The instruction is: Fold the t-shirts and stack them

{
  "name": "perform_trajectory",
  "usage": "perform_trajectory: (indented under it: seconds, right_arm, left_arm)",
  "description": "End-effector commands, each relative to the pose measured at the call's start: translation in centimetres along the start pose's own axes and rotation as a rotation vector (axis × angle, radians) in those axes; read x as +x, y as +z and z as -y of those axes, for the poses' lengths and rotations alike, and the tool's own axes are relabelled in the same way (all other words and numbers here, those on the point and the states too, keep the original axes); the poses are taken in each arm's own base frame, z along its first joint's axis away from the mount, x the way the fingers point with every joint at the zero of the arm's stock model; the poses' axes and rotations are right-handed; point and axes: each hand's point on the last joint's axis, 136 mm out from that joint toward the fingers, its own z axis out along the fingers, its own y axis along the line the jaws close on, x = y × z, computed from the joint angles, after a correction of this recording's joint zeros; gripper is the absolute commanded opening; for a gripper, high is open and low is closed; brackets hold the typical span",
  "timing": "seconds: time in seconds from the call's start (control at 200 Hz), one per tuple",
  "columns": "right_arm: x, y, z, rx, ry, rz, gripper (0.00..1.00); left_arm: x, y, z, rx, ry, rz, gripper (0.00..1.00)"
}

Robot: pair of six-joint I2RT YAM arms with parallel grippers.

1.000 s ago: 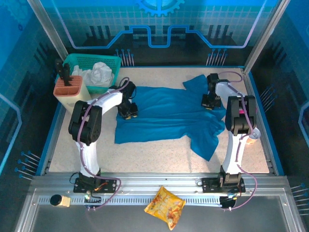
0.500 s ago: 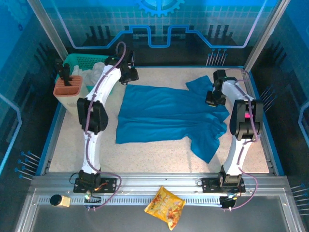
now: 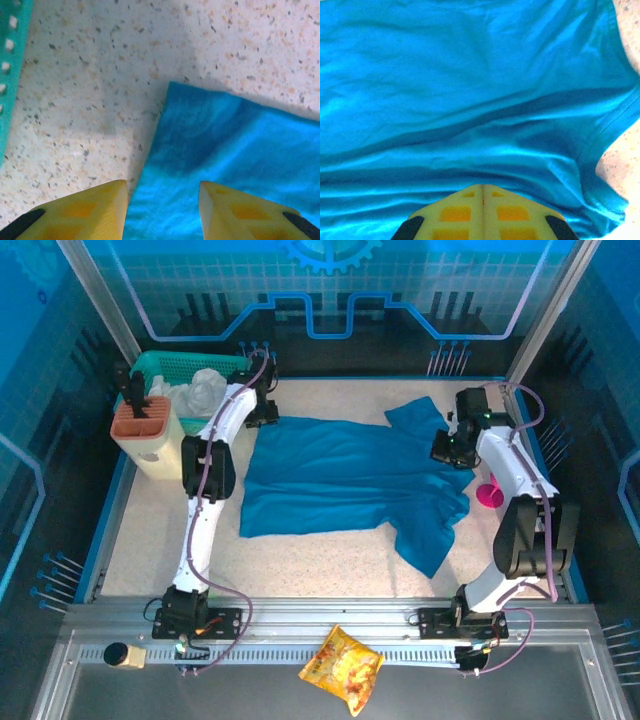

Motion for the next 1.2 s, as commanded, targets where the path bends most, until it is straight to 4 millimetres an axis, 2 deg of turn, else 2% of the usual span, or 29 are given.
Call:
perform_trajectory:
  seconds: [0.0, 0.205, 0.395, 0.531, 0.701, 0.921, 1.041, 1.081, 1.136, 1.196]
  right_arm:
    - [1.6, -0.2, -0.9, -0.048, 0.008, -0.020, 0.00]
    - [2.7, -0.6, -0.7, -0.048, 0.011, -0.030, 0.00]
    - [2.7, -1.0, -1.0, -0.064, 0.019, -0.030, 0.00]
    - [2.6, -1.3, -1.3, -0.077, 0.023, -0.027, 0.00]
    - [2.2, -1.5, -1.5, -0.084, 0.025, -0.021, 0.00]
    - [1.7, -1.6, -2.0, -0.103, 0.025, -0.015, 0.00]
    - [1.8, -1.4, -2.0, -0.106, 0.022, -0.017, 0.00]
    - [1.7, -1.3, -2.1, -0.109, 0.019, -0.017, 0.00]
    - [1.3, -1.2, -2.2, -0.109, 0.014, -0.014, 0.00]
    - [0.3, -1.1, -2.4, -0.107, -0.002, -0.007, 0.00]
  left_arm:
    - [-2.2, -0.5, -0.4, -0.005, 0.022, 0.079, 0.42]
    - [-2.1, 1.7, -0.1, 0.021, 0.059, 0.057, 0.42]
    - [-2.5, 1.8, -0.2, 0.048, 0.052, 0.051, 0.45]
    - [-0.6, 2.7, 0.3, 0.106, 0.014, -0.038, 0.46]
    - [2.4, 4.9, 0.3, 0.112, -0.032, -0.158, 0.41]
    - [2.0, 5.2, -0.1, 0.103, -0.078, -0.154, 0.38]
    - [1.6, 5.4, 0.1, 0.112, -0.087, -0.140, 0.31]
    - [1.5, 5.3, 0.2, 0.119, -0.088, -0.135, 0.22]
    - [1.3, 5.2, 0.5, 0.129, -0.089, -0.126, 0.01]
    - [1.0, 5.0, 1.0, 0.159, -0.087, -0.115, 0.00]
